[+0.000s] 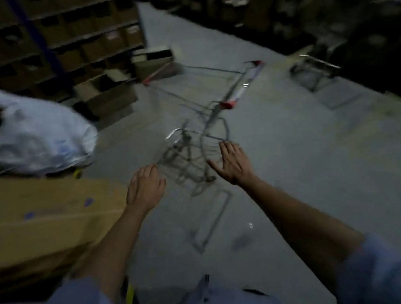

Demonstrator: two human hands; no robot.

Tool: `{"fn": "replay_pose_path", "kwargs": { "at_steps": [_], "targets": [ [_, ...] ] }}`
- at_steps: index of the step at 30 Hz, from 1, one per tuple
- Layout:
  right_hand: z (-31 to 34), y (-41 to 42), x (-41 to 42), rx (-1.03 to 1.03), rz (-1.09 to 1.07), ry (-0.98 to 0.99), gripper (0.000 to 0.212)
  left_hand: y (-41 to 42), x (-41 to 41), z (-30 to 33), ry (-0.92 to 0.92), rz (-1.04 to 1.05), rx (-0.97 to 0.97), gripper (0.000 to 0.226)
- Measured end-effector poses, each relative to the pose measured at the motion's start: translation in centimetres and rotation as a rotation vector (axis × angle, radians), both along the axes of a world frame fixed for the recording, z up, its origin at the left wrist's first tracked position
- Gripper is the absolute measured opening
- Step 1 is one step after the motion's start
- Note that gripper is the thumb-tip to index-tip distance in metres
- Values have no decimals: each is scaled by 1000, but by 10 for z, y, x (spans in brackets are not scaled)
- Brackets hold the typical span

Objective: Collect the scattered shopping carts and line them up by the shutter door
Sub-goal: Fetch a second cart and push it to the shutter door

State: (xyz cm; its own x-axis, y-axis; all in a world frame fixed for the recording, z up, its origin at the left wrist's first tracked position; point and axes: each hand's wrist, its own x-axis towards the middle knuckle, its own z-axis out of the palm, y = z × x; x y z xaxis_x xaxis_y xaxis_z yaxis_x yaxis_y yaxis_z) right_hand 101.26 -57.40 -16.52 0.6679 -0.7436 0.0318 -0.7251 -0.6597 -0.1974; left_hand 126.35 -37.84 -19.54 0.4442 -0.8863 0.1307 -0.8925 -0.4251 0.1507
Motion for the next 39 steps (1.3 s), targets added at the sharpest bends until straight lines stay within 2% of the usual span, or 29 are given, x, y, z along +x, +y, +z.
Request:
{"fn": "replay_pose_path", "kwargs": {
  "at_steps": [4, 8, 14, 21, 28, 32, 39],
  "targets": [
    [6, -79, -144, 4, -280, -4, 98, -150, -110, 0, 7, -328, -16, 58],
    [16, -115, -286, 0, -564, -5, 99, -275, -229, 8, 48, -623, -16, 61],
    [20, -148, -474, -36, -970, 15, 100, -432, -410, 26, 42, -931, -61, 57],
    [32, -190, -618, -63, -1323, 43, 99, -580, -590, 36, 41, -1162, -66, 62],
    [56, -219, -724, -95, -1631, 0, 96, -682, -775, 78, 14, -1473, -97, 64],
    [52, -221, -799, -129, -1773, -22, 96, -702, -895, 83, 2, -1665, -125, 61],
    [27, -201, -983, -137, -1967, 9, 97, -711, -1129, 66, -1, -1836, -65, 62]
  ]
}}
